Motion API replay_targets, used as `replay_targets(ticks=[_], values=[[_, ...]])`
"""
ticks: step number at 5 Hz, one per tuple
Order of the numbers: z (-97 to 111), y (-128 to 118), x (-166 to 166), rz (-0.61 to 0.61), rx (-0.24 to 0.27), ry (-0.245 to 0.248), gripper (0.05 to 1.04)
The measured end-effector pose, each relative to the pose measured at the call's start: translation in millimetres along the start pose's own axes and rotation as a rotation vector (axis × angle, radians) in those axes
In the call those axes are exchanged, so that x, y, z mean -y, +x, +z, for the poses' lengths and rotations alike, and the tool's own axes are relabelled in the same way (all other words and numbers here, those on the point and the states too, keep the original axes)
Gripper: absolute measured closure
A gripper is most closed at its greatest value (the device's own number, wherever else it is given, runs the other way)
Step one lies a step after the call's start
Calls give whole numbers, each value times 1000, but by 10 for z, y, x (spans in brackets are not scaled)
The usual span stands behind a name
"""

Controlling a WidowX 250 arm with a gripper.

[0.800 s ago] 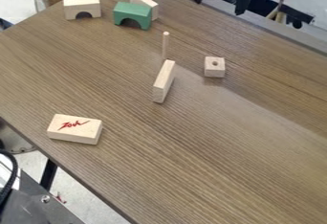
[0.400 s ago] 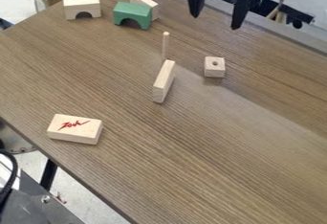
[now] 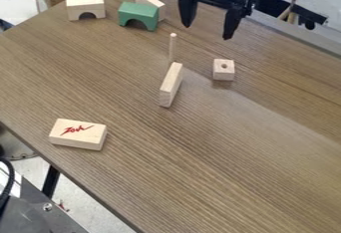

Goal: Move the wood stick inside the 3d square block with hole

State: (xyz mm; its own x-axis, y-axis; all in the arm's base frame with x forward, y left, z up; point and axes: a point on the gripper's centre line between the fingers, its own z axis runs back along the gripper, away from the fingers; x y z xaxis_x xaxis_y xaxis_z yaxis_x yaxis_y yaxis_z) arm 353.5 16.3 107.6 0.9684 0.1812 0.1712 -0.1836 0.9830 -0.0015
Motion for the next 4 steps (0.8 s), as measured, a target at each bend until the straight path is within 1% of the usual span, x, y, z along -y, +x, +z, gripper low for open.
replay_targets(ticks=[1,2,4], values=[[-1,22,-50,-1,11,10,85],[-62,34,-133,7,2,30,85],[-194,163,-357,64,-17,54,85]])
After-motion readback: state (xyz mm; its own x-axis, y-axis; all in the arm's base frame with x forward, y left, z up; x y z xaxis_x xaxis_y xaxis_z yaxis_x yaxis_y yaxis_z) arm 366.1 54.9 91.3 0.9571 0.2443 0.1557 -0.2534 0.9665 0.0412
